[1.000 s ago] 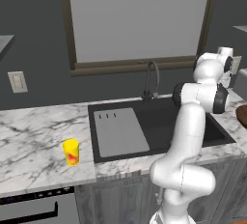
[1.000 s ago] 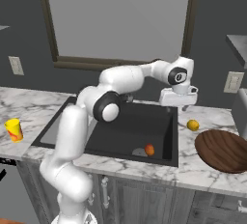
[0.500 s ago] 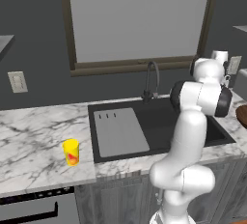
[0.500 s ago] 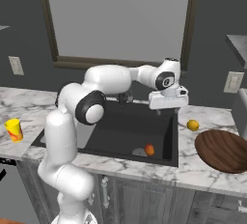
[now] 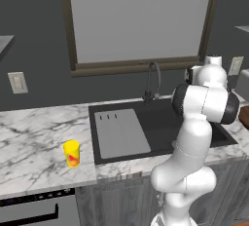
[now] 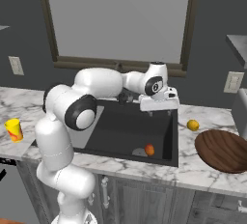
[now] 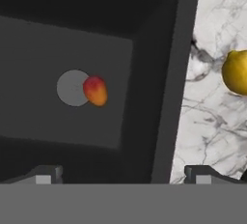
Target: Remove the mango and lemon from the sink. Then move the bowl and cup from the counter to the sink for washing.
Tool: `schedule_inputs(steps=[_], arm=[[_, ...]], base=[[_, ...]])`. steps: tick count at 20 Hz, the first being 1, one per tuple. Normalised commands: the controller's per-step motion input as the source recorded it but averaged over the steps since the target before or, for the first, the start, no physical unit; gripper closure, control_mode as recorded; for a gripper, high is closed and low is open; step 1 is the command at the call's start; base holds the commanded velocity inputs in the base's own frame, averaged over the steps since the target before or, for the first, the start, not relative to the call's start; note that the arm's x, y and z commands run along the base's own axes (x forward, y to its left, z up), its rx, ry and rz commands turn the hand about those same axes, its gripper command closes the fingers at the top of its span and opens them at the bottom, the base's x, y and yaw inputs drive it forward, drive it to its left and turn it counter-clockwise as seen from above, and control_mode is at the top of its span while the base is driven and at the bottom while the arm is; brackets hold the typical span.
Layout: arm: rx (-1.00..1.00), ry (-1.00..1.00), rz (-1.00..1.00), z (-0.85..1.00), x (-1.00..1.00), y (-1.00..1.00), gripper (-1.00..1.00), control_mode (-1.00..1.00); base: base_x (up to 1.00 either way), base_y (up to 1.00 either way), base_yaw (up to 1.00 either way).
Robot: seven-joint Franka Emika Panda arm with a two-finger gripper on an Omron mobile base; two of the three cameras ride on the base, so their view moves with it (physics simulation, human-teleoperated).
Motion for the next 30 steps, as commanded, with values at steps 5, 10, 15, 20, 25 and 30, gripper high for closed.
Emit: schedule_inputs(steps=[5, 10, 15, 20, 25, 30], arm=[[0.0, -0.08, -0.23, -0.03, 0.0, 0.17, -1.0, -1.0], [0.0, -0.07, -0.14, -0.03, 0.03, 0.12, -1.0, -1.0], [0.0, -0.09, -0.1, -0.05, 0.02, 0.09, -1.0, -1.0], [0.0, -0.11, -0.08, -0.08, 0.01, 0.1, -1.0, -1.0], [0.0, -0.14, -0.05, -0.05, 0.01, 0.13, -1.0, -1.0], [0.0, -0.08, -0.03, -0.08, 0.02, 0.08, -1.0, -1.0]], base=[[0.0, 0.0, 0.0], [0.0, 0.0, 0.0], [0.0, 0.0, 0.0], [0.0, 0.0, 0.0], [0.0, 0.0, 0.0], [0.0, 0.0, 0.0]])
